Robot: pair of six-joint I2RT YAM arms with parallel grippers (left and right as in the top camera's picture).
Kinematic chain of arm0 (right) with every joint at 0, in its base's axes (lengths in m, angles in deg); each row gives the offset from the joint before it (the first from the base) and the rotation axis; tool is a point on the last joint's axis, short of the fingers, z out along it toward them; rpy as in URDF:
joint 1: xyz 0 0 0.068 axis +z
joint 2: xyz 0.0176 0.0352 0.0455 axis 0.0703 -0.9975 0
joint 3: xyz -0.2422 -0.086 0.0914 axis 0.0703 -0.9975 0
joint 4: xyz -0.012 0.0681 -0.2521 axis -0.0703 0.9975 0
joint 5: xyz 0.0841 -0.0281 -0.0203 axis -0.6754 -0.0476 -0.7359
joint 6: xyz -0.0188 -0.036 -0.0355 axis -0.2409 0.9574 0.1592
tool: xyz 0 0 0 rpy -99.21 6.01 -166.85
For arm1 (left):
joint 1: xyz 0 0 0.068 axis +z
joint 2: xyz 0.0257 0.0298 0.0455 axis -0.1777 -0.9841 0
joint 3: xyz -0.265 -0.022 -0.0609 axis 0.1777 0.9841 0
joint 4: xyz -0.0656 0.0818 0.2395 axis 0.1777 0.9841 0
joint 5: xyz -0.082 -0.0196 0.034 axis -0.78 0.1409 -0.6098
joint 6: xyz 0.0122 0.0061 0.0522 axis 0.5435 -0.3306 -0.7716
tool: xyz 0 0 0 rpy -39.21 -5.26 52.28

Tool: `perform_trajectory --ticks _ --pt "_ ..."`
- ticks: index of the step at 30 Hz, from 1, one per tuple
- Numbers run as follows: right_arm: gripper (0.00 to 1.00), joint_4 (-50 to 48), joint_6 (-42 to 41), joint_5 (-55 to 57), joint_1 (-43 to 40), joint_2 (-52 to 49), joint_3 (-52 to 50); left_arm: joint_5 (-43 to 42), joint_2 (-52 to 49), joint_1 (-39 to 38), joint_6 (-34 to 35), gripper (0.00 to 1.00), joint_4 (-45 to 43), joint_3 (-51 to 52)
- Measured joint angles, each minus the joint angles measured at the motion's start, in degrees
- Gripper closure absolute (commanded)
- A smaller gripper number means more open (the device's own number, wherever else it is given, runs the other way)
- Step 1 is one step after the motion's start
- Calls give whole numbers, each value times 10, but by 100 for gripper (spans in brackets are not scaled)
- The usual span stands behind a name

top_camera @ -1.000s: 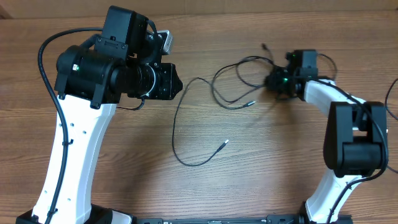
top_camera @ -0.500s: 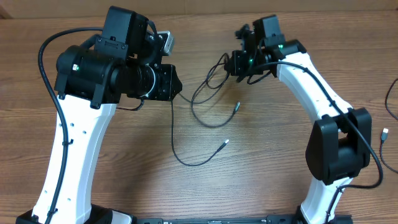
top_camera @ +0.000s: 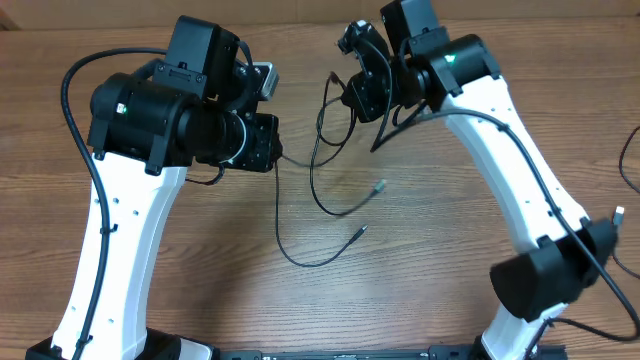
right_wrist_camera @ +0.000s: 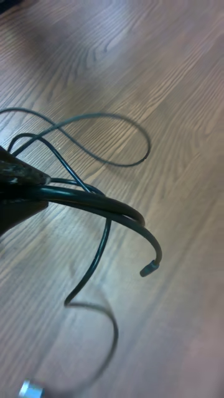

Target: Untangle cables

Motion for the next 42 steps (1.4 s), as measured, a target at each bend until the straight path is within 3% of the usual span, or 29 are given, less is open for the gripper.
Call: perform_trajectory --ticks 6,21,28,42 --pt "96 37 6 6 7 37 30 18 14 0 -18 82 -60 45" --pt "96 89 -38 -54 20 130 44 40 102 0 -20 79 -280 342" --pt "96 125 -42 -89 34 137 47 6 105 0 -31 75 -329 354" --pt "96 121 -53 -77 65 137 47 -37 107 0 -35 74 -337 354"
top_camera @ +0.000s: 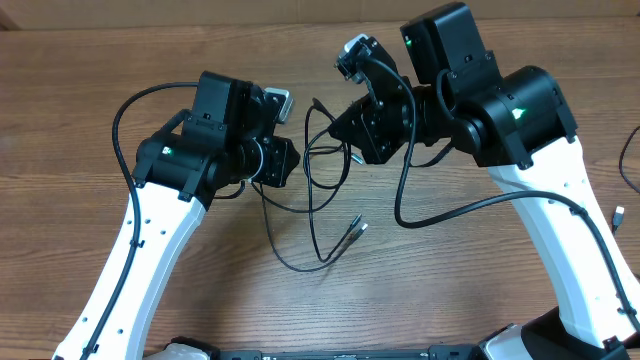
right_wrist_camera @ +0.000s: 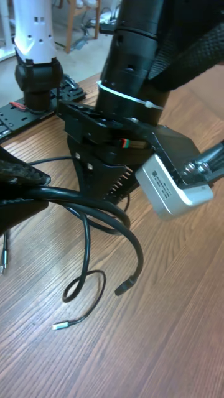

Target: Untangle cables

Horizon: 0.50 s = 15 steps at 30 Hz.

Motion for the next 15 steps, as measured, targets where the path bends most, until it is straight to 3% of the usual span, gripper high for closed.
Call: perform_trajectory --ticks 8,15 --pt "96 -8 -8 66 0 0 0 -24 17 0 -27 69 -19 0" --pt "96 -17 -19 59 0 0 0 -49 59 0 -41 66 -54 1"
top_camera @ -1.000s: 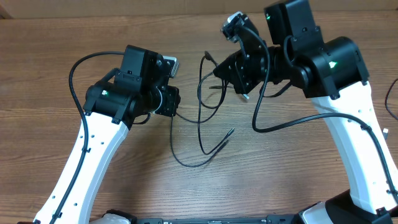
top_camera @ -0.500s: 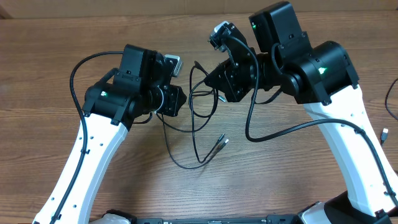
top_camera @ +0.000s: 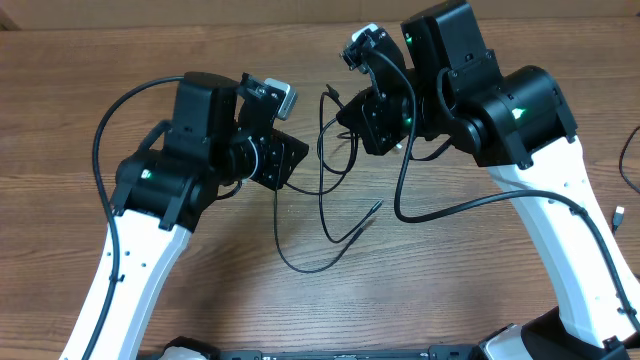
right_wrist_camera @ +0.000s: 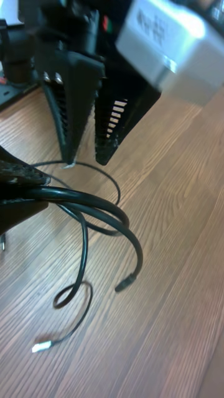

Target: Untangle cables

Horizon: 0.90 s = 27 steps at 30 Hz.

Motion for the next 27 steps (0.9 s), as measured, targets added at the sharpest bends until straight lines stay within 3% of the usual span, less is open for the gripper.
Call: perform_trajectory --ticks 9,27 --pt "96 -5 -4 -108 0 0 0 -13 5 0 -4 66 -3 0" --pt "96 -8 -19 -218 0 0 0 -13 5 0 -28 67 17 0"
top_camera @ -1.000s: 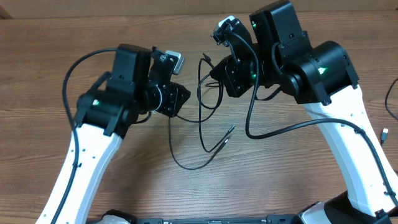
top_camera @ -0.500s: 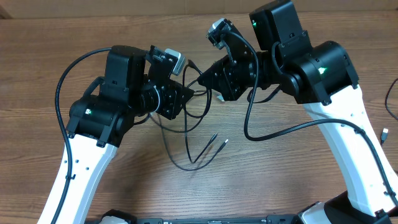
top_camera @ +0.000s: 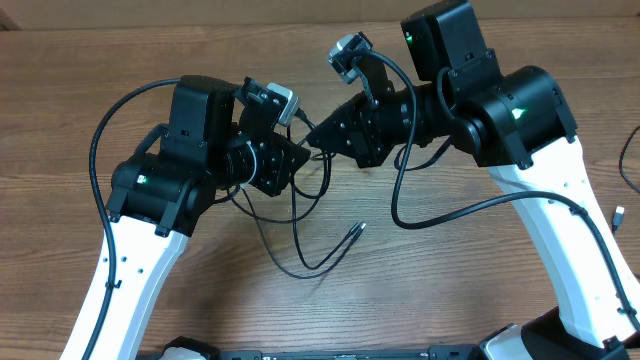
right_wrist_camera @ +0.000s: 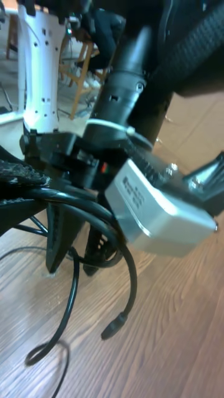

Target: Untangle cables

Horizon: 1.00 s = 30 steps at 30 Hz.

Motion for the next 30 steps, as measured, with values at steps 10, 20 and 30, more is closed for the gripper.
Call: perform_trajectory --ticks 10,20,30 --pt "96 -19 -1 -17 0 0 0 1 0 0 -3 84 16 0" --pt "96 -38 -2 -15 0 0 0 7 0 2 -3 76 17 0" --pt "96 -74 -13 -7 -1 0 0 5 0 6 -1 63 16 0"
